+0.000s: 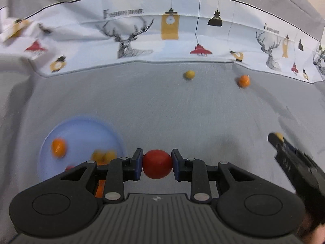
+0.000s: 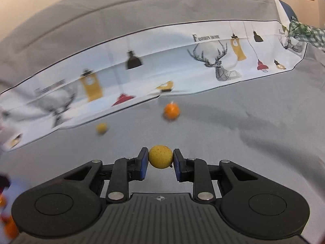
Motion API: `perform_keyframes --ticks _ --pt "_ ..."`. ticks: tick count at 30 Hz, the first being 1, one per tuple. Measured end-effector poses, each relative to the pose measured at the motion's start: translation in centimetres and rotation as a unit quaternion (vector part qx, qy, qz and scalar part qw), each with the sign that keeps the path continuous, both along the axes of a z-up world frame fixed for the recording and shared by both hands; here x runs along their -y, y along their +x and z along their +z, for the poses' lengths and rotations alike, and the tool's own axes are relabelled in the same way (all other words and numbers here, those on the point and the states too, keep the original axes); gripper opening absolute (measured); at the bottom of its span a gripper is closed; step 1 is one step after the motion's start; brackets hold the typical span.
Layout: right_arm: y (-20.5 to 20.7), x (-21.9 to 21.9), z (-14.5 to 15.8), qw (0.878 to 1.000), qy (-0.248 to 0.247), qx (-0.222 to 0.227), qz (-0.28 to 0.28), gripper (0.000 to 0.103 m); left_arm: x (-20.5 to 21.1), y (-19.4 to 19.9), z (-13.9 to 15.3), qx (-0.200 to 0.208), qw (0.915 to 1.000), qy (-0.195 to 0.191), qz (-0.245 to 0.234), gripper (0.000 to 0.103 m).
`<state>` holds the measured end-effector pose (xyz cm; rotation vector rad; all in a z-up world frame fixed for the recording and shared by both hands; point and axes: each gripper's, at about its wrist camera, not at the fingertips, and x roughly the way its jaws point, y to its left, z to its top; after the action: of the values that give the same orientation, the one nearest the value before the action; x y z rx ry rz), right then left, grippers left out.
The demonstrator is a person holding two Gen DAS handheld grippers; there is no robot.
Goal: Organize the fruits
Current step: 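Carry the tomato and yellow fruit in both tools over the blue plate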
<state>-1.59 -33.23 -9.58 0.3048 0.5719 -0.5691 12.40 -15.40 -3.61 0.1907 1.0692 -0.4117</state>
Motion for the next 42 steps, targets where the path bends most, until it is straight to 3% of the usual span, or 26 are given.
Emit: perform_keyframes --ticks 8,14,19,24,31,42 --pt "-8.2 -12.2 5.1 0.99 0.004 -0.006 0.144 0.028 -9.3 -8.9 3.1 0.0 0.9997 -0.001 0.026 0.033" --pt "-11.1 -19.9 8.9 0.968 -0.012 0.012 0.25 0.028 -15.4 -14.4 5.2 0.04 0.9977 -0.007 0.056 0.033" --pt "-12.1 -24.5 9.8 0.951 -0.021 -0.006 0.309 0.028 -18.7 -17.0 6.1 0.062 0.9951 -0.019 0.074 0.033" --pt "-13.1 -27.7 9.9 0.941 -0.039 -0.024 0.335 0.028 -20.7 -17.9 5.9 0.06 0.9946 -0.032 0.078 0.033" --pt "-12.3 -28.0 10.3 0.944 -0.053 -0.033 0.324 0.028 -22.1 -17.4 6.2 0.067 0.992 -0.054 0.092 0.033" --pt "-10.9 -28.3 9.3 0.94 -0.053 -0.06 0.333 0.028 -22.4 -15.3 5.3 0.058 0.9921 -0.054 0.097 0.033"
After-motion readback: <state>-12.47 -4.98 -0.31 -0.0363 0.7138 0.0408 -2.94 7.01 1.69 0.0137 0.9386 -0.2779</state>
